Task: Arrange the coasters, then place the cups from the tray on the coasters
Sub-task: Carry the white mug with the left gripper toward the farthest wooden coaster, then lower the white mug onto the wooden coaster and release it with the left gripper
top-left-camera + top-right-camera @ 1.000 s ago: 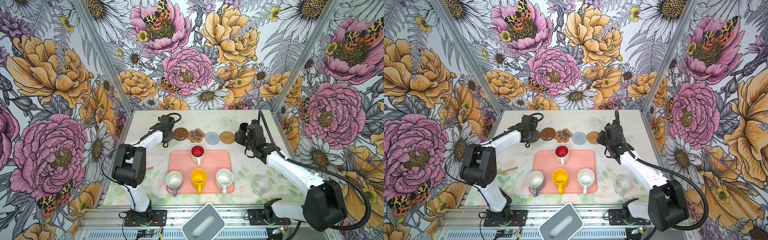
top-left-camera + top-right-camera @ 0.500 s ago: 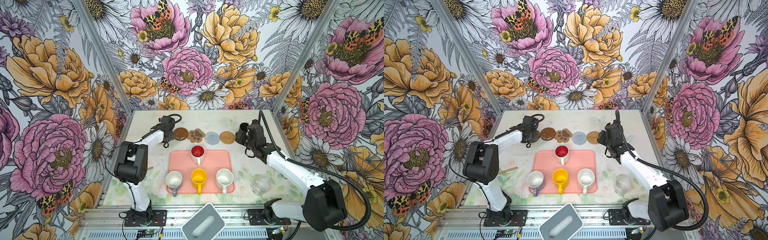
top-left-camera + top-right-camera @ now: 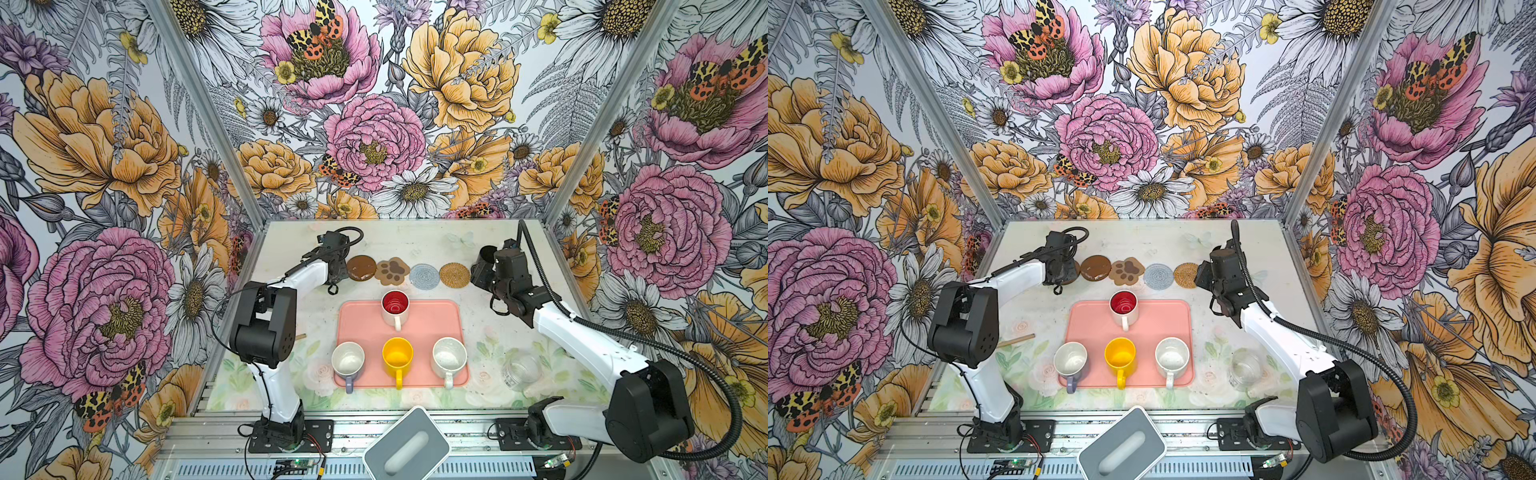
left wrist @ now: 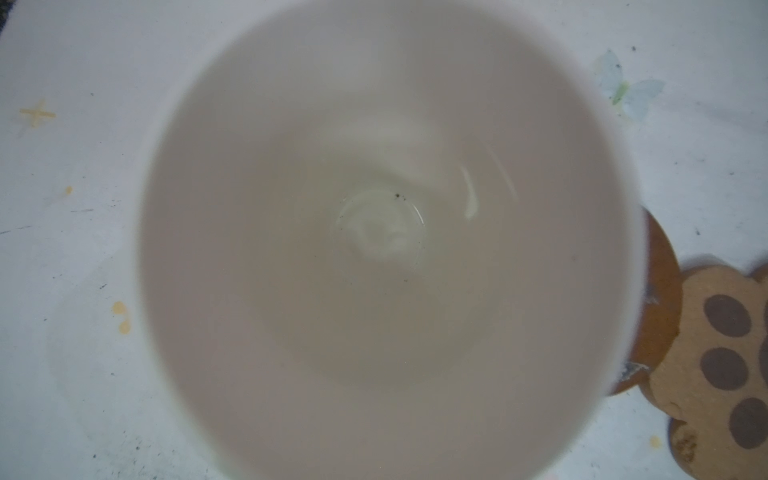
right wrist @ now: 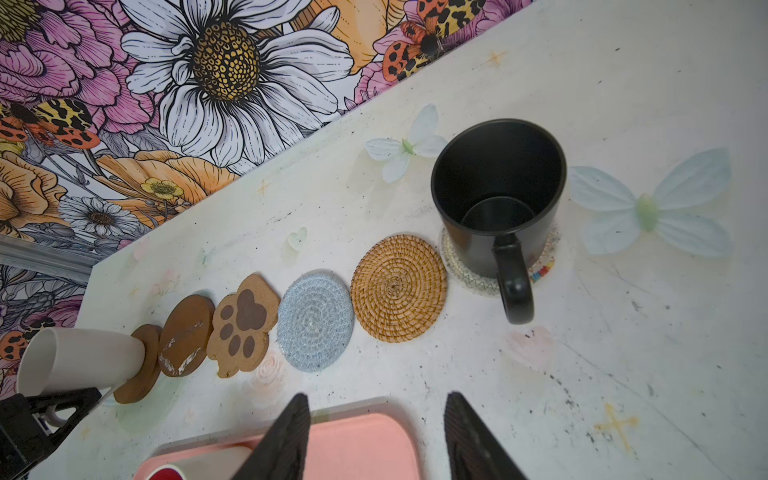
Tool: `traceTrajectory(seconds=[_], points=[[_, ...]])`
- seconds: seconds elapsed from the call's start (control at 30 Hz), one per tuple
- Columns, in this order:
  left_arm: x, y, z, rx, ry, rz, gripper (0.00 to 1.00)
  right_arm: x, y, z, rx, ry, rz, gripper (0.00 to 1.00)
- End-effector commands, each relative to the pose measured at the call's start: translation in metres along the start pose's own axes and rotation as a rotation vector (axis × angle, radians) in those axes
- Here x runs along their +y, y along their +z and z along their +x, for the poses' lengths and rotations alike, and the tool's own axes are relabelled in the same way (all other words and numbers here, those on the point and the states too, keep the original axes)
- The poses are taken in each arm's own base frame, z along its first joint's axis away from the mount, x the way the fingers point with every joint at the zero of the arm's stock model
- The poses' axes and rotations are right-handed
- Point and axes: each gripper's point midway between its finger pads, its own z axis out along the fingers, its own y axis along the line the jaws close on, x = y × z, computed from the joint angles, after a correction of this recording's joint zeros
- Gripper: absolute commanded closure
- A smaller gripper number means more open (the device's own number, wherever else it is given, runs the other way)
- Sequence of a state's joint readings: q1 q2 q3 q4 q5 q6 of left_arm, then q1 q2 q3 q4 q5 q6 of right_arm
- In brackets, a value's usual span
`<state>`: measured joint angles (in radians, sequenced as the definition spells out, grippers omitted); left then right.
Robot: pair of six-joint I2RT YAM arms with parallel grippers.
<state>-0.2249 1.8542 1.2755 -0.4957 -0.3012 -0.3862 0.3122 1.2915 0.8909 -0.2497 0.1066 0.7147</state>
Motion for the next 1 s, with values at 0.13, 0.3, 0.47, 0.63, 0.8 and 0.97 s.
traceTrajectory(seconds=[0.13,0.3,0.47,0.63,0.8,0.97], points=[[-0.0015,-0.0034,-0.017,-0.05,-0.028,0.014,1.0,-0.0012,-0.0018,-0.0041,-0.015,0.007,-0.005,0.46],[-0.0005,-0.0058,-0.0182,-0.055,-0.022,0.015,0.98,-0.0021,-0.0034,-0.0039,-0.018,0.007,-0.005,0.46],[-0.0005,-0.0079,-0.0187,-0.058,-0.018,0.017,0.92,-0.0039,-0.0063,-0.0053,-0.027,0.01,-0.004,0.46],[-0.0008,-0.0086,-0.0191,-0.057,-0.02,0.022,0.87,-0.0056,-0.0074,-0.005,-0.028,0.013,-0.002,0.46],[-0.002,-0.0091,-0.0187,-0.056,-0.02,0.028,0.83,-0.0064,-0.0076,-0.0048,-0.028,0.014,-0.001,0.45],[-0.0025,-0.0087,-0.0175,-0.052,-0.015,0.03,0.78,-0.0065,-0.0077,-0.005,-0.028,0.016,-0.003,0.46]])
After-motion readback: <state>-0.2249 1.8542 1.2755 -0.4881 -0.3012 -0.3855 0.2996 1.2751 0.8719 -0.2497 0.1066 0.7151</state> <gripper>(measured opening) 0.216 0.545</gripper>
